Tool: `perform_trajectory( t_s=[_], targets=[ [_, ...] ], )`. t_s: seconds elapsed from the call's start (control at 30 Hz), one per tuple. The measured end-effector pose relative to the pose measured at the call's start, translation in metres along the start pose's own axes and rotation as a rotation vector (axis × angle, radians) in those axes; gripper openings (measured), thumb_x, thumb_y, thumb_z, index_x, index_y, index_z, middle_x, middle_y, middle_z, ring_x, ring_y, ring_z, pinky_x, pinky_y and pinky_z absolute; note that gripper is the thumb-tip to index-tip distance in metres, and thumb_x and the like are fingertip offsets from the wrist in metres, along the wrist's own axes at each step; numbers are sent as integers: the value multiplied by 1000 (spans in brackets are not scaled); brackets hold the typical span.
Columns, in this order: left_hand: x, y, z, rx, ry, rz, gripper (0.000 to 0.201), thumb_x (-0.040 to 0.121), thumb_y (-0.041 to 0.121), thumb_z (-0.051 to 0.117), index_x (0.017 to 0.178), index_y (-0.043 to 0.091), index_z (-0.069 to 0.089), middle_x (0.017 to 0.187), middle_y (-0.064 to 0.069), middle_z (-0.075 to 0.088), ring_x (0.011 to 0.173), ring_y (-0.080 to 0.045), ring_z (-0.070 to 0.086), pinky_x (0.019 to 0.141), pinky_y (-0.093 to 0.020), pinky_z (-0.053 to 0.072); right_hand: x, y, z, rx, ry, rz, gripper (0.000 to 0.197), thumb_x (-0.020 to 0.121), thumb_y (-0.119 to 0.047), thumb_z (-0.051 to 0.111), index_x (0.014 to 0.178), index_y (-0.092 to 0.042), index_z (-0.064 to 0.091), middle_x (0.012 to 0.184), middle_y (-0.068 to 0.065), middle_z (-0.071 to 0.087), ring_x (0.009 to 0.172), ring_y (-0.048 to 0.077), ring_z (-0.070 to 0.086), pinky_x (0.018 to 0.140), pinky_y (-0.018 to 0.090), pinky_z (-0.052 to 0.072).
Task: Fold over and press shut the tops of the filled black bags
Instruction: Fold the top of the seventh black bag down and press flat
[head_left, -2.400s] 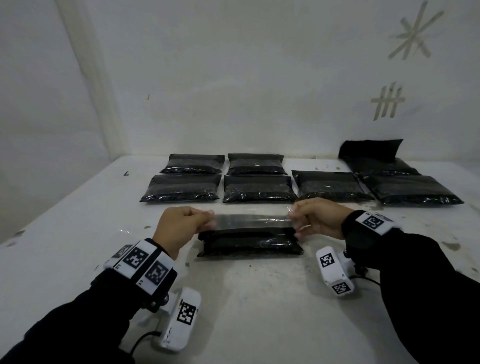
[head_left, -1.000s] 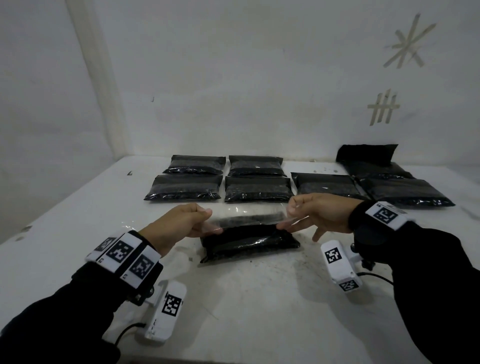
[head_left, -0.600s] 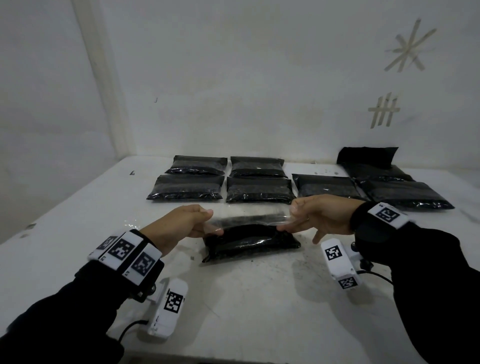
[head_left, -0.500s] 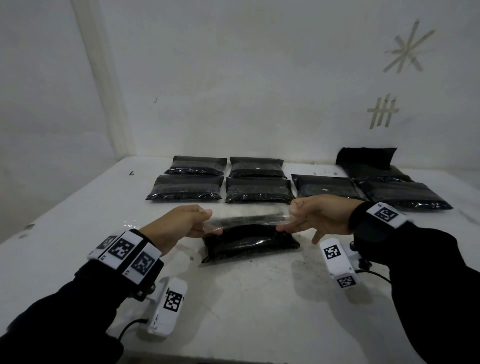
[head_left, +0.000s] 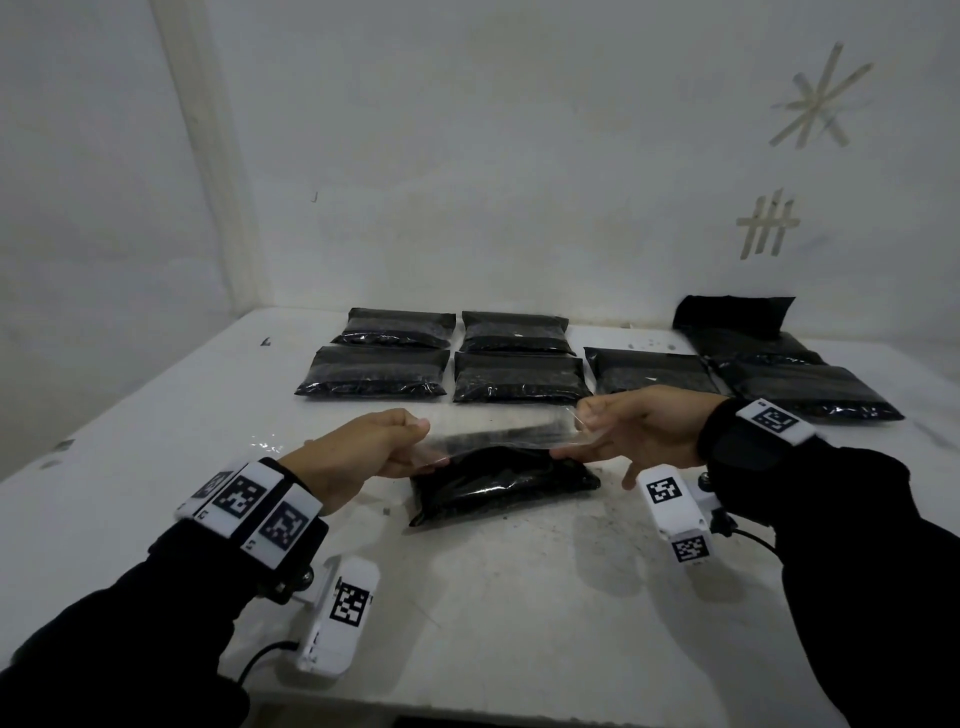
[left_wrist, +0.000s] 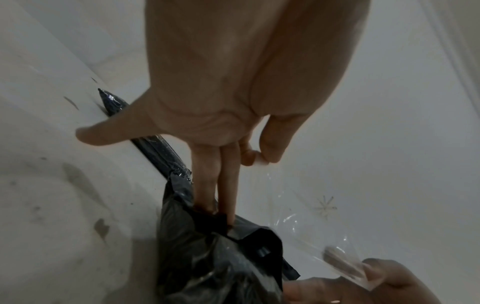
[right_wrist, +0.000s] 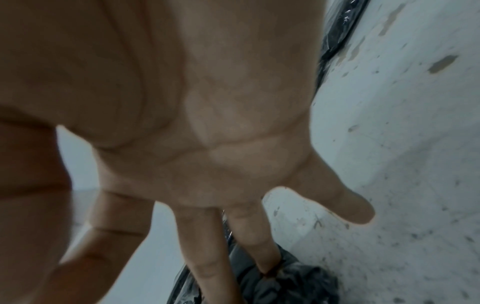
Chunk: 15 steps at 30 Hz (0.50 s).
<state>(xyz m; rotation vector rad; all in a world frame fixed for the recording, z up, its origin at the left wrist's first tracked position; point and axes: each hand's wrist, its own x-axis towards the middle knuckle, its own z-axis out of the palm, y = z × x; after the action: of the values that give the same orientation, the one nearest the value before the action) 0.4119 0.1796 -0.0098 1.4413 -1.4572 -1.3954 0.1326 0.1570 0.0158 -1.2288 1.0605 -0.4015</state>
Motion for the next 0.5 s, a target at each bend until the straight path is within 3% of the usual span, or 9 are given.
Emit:
perform_trajectory(
  t_s=[0.07,0.17,0.27,0.37,0.5],
  targets=[
    [-1,1,0,-31,5,-1,29,101,20,38,73,17,37,107,-22,67,106,-25,63,91,-18,42,-2,0,2,39,-11,-19,18,72,-16,56,69,-15,39,132,23,48,105,22,57,54,17,51],
    [-3,3,0,-40,-9,1,29,102,21,37,73,17,37,102,-18,68,104,-25,63,80,-11,44,-4,1,1,37,15,-25,20,68,-15,63,66,-13,43,139,30,41,107,25,55,55,19,52],
    [2,-2,-3,-45,22,47,28,98,18,45,71,12,48,89,-15,68,101,-31,65,92,-27,48,-2,5,-3,-19,61,12,20,78,-13,58,64,-20,43,136,19,52,117,23,54,69,31,47],
    [2,-8,-2,12,78,70,26,94,16,53,69,10,56,79,-7,68,80,-19,64,78,-23,48,5,11,-12,-102,117,22,27,94,-12,43,67,-19,43,126,14,62,122,20,55,78,41,43],
    [2,-11,-2,10,130,76,20,88,13,62,70,5,58,80,-14,70,74,-19,66,75,-22,53,10,13,-14,-196,213,16,23,96,-13,44,76,-15,54,109,9,71,107,15,65,80,46,49]
  ],
)
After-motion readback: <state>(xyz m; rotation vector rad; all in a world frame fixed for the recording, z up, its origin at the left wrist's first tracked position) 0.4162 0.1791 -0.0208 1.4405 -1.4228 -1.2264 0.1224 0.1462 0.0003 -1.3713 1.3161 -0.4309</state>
